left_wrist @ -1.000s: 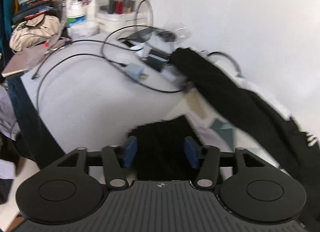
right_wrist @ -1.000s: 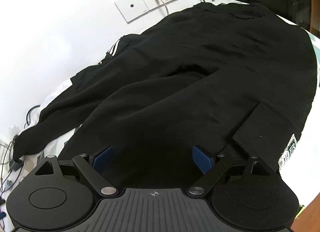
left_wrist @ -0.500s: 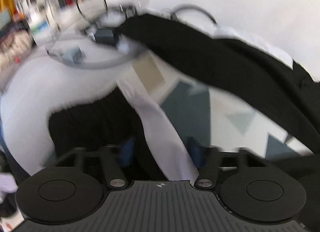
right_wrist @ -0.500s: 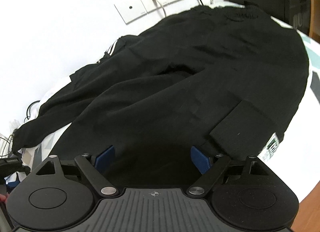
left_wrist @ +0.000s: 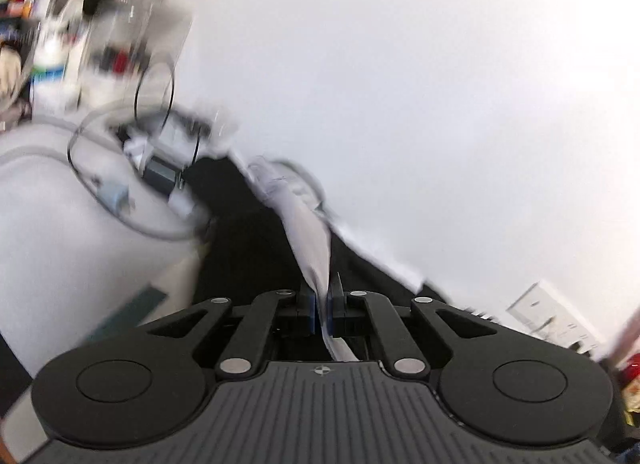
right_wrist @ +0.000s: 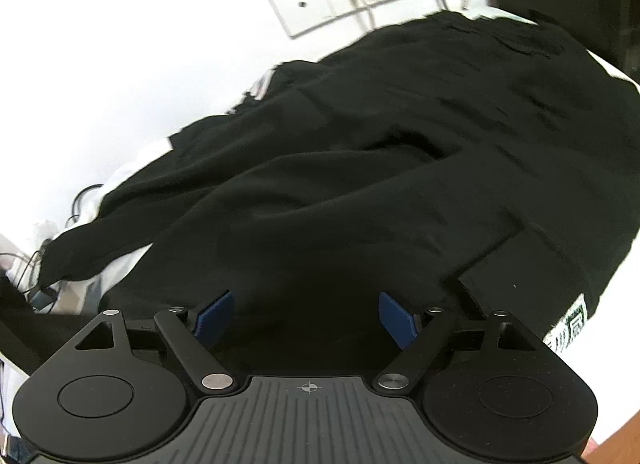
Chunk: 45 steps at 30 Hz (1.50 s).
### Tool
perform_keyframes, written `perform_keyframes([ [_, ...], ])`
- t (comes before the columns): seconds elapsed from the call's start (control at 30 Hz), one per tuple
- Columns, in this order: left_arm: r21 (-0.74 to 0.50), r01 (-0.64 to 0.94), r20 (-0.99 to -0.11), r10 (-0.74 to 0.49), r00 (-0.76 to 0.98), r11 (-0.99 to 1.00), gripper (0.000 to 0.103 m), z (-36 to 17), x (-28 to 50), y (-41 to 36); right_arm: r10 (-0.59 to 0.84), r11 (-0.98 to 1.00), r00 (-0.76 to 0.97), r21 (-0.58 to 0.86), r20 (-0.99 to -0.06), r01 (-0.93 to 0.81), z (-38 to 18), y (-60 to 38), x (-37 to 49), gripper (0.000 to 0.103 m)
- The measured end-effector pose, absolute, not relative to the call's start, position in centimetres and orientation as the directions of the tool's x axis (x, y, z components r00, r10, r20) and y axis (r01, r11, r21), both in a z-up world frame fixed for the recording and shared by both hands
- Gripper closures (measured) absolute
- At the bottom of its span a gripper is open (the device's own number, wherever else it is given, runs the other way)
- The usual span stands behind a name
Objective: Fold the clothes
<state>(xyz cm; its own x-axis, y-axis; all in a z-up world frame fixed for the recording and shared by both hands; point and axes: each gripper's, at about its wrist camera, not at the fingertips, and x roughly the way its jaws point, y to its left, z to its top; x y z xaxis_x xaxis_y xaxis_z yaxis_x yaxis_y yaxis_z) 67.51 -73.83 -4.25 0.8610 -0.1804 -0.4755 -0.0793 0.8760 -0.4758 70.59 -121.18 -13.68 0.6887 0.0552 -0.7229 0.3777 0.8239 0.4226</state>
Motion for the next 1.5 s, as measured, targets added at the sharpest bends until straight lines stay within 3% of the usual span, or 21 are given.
perform_keyframes([
  [0.07, -0.463, -0.108, -0.490, -0.152, 0.858, 0.880, 0.097, -5.0, 65.2, -72.7, 0.057, 0.841, 0.693, 0.409, -0.719, 0.354, -13.5, -120.7, 70.8, 0.025],
  [0.2, -0.331, -0.319, -0.695, -0.001, 0.719, 0.888, 0.097, -11.0, 63.1, -70.6, 0.063, 0.861, 0.677, 0.383, -0.734, 0.334, -14.0, -120.2, 71.0, 0.025],
  [0.27, -0.278, -0.378, -0.756, 0.041, 0.653, 0.883, 0.097, -13.5, 62.6, -69.9, 0.072, 0.856, 0.665, 0.389, -0.744, 0.342, -14.5, -120.3, 71.0, 0.025],
  [0.57, -0.275, -0.387, -0.766, 0.042, 0.641, 0.880, 0.097, -14.6, 62.4, -69.5, 0.026, 0.833, 0.668, 0.386, -0.744, 0.396, -14.5, -120.8, 68.6, 0.025],
  [0.83, -0.296, -0.222, -0.798, -0.112, 0.593, 0.929, 0.064, -16.4, 64.3, -70.3, -0.172, 0.667, 0.663, 0.410, -0.728, 0.623, -12.4, -123.5, 61.9, 0.024],
  [0.97, -0.314, -0.198, -0.803, -0.148, 0.578, 0.929, 0.059, -17.8, 64.4, -70.8, -0.304, 0.599, 0.619, 0.360, -0.725, 0.715, -11.0, -125.2, 57.0, 0.025],
  [1.07, -0.321, -0.182, -0.786, -0.154, 0.599, 0.929, 0.050, -18.1, 64.1, -71.4, -0.412, 0.520, 0.588, 0.350, -0.696, 0.779, -9.6, -127.2, 52.4, 0.025],
  [1.13, -0.311, -0.170, -0.788, -0.153, 0.596, 0.935, 0.037, -17.9, 63.8, -72.1, -0.479, 0.454, 0.558, 0.353, -0.677, 0.818, -8.7, -128.9, 49.2, 0.025],
  [1.3, -0.215, -0.074, -0.784, -0.126, 0.608, 0.974, 0.030, -15.0, 61.3, -76.4, -0.532, 0.302, 0.629, 0.567, -0.567, 0.766, -8.6, -132.9, 44.4, 0.015],
  [1.4, -0.233, 0.037, -0.736, -0.201, 0.646, 0.972, 0.019, -12.4, 59.8, -79.7, -0.513, 0.239, 0.655, 0.641, -0.555, 0.729, -9.4, -135.1, 44.3, 0.016],
  [1.5, -0.287, 0.076, -0.723, -0.268, 0.637, 0.955, 0.019, -11.3, 59.5, -82.6, -0.478, 0.227, 0.690, 0.683, -0.543, 0.694, -10.3, -137.7, 46.0, 0.017],
])
